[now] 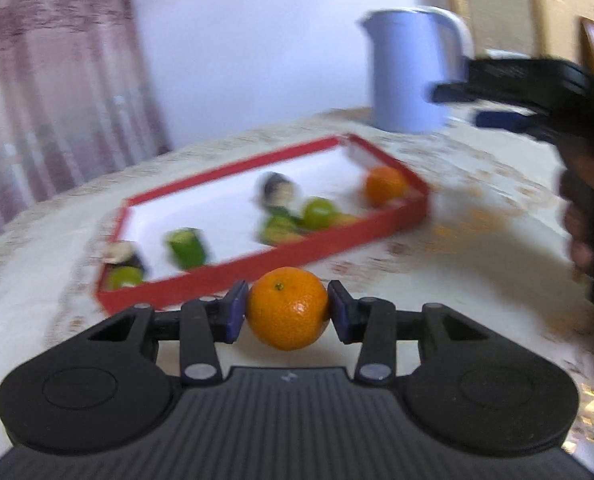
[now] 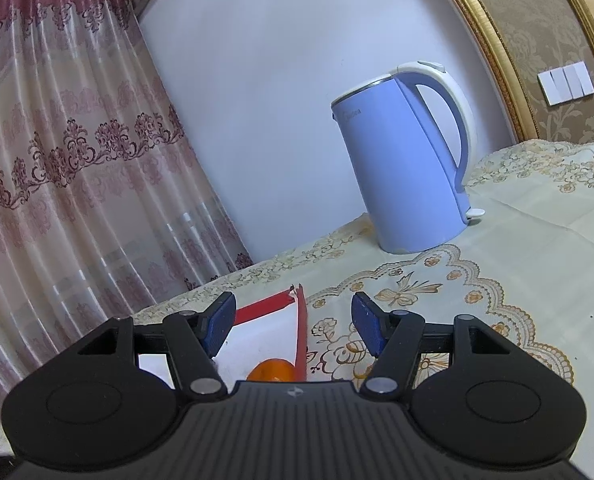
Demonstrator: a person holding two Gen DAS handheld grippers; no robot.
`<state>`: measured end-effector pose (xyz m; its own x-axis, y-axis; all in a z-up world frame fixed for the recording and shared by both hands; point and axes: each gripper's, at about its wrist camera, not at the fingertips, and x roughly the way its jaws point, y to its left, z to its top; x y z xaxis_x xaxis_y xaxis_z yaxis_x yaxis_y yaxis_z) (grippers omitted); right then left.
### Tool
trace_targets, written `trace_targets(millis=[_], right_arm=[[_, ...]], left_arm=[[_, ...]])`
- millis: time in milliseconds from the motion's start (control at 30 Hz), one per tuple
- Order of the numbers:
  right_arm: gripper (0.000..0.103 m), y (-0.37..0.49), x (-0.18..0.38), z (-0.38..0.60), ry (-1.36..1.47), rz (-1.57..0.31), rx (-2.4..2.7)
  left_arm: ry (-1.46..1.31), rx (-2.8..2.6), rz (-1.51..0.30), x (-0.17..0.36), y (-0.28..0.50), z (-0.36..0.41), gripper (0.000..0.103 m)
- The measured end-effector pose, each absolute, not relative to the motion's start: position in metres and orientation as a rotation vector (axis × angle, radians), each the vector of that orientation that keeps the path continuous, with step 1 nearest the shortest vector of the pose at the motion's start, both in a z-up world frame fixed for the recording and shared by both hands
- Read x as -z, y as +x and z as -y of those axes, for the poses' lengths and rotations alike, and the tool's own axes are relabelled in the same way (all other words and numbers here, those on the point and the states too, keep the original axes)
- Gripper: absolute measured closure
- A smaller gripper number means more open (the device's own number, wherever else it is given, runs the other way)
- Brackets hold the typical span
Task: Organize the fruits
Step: 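Carry the orange into the red tray and open the left gripper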
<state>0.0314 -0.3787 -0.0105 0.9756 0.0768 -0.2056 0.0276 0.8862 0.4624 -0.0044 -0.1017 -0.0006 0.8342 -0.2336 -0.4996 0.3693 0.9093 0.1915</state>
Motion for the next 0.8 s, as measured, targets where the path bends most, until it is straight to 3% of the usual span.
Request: trace_targets(millis=[800], right_arm=[[0.040, 0.013, 0.011, 0.336, 0.368, -0.249, -0.061]], left_arm=[[0.151, -0.022, -0.399, -0.033, 0.090, 0.039, 0.063]])
